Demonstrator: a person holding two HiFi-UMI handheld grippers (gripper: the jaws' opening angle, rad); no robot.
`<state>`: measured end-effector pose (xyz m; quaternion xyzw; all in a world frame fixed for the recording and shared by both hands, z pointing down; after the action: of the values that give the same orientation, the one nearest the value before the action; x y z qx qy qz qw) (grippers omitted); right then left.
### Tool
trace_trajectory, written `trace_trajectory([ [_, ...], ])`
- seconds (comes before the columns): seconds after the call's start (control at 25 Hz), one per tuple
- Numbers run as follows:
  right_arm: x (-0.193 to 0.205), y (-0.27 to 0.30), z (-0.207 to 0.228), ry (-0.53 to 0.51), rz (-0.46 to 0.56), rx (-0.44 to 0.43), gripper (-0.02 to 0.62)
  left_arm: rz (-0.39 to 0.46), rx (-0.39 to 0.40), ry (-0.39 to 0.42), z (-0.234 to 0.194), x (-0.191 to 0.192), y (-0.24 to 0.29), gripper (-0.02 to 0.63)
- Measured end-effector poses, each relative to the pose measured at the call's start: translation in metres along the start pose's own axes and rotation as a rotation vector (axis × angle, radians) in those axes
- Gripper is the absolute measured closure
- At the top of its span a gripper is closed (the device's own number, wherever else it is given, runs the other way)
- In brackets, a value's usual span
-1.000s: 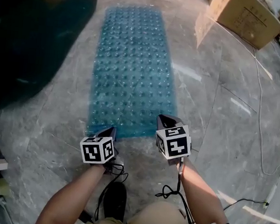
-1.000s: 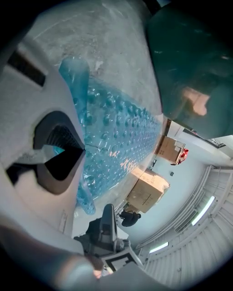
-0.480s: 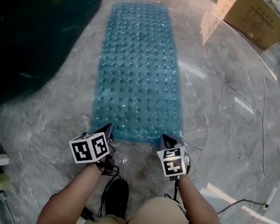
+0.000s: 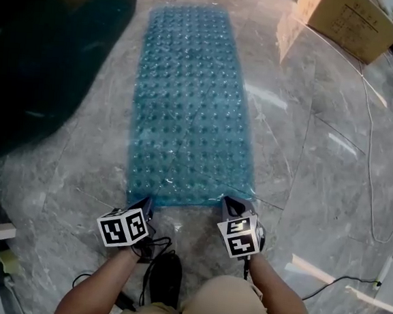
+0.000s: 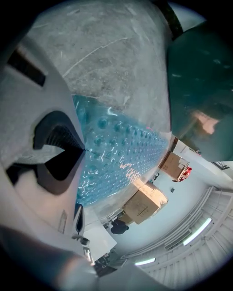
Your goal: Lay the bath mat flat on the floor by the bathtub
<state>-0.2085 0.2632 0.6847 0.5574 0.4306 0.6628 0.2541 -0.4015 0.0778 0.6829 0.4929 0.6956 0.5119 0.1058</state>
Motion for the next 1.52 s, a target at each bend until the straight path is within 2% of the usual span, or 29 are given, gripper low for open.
trace_trajectory([
  [0.2, 0.016, -0.004, -0.009, 0.025, -0.038, -0.016, 0.586, -0.049, 0.003, -0.046, -0.006, 0.027, -0.001, 0.6],
  [0.36, 0.026, -0.007, -0.013, 0.039, -0.037, -0.024, 0.586, -0.047, 0.004, 0.002, -0.007, 0.038, -0.002, 0.6],
  [0.56, 0.036, -0.008, -0.018, 0.07, -0.044, -0.044, 0.586, -0.085, -0.008, -0.006, -0.016, 0.054, -0.001, 0.602],
  [0.68, 0.038, -0.007, -0.015, 0.122, -0.038, -0.066, 0.586, -0.085, -0.008, -0.002, -0.017, 0.05, 0.002, 0.6],
  [0.84, 0.036, -0.004, -0.015, 0.116, -0.05, -0.075, 0.586, -0.095, -0.008, 0.039, -0.013, 0.044, 0.001, 0.599],
  [1.0, 0.03, -0.005, -0.011, 0.121, -0.076, -0.11, 0.586, 0.011, 0.091, 0.106, 0.012, 0.019, -0.014, 0.598],
  [1.2, 0.015, -0.01, -0.005, 0.142, -0.041, -0.12, 0.586, 0.2, 0.228, 0.267, 0.058, -0.048, -0.041, 0.598],
  [1.32, -0.005, -0.019, 0.005, 0.166, 0.043, -0.097, 0.584, 0.309, 0.27, 0.341, 0.079, -0.085, -0.057, 0.598],
  [1.52, -0.054, -0.016, 0.032, 0.176, 0.187, -0.103, 0.586, 0.465, 0.312, 0.393, 0.113, -0.138, -0.078, 0.598],
])
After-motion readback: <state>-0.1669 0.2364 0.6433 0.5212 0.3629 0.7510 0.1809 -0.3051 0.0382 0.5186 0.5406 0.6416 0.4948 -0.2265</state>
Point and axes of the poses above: the fingertips, and each gripper's own axes: y forward along the fingers, z to its right, x out of its underside, the point moved 7 cm from there along -y, backward along the fingers, and after that the axes turned 5 degrees about -z, right-handed, at the moved point
